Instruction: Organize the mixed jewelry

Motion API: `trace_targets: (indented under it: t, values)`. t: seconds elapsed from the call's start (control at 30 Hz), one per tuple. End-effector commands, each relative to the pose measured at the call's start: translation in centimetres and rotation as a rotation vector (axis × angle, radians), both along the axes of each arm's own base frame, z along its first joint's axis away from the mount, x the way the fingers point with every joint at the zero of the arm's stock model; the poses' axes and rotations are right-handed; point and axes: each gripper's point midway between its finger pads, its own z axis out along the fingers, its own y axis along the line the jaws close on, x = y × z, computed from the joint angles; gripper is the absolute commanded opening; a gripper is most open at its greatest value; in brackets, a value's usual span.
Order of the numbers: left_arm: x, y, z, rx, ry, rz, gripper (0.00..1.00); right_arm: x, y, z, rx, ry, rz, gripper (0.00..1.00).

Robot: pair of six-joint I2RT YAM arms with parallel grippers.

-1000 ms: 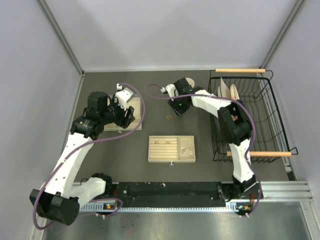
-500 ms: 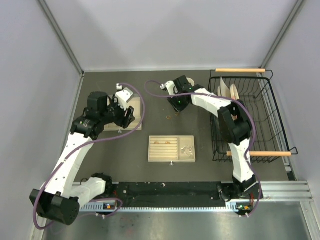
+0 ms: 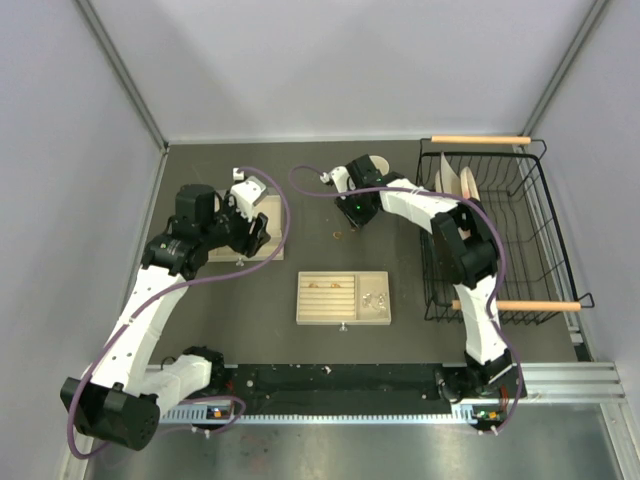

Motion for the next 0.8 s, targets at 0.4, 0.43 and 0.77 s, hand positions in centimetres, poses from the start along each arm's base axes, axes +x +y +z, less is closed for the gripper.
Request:
trace_targets:
  t: [0.4, 0.43, 0.77]
  values:
    - [0.6, 0.0, 0.2, -0.016, -0.031, -0.006, 0.61, 1.3, 1.1, -0.1, 0.012, -0.035, 0.008, 0.28]
    - [0.6, -0.1, 0.3, -0.017, -0.032, -0.008, 0.61, 1.3, 1.1, -0.2, 0.012, -0.033, 0.007, 0.27]
    - [0.6, 0.1, 0.5, -0.018, -0.041, -0.002, 0.61, 1.0, 1.0, -0.7, 0.003, -0.022, 0.007, 0.13]
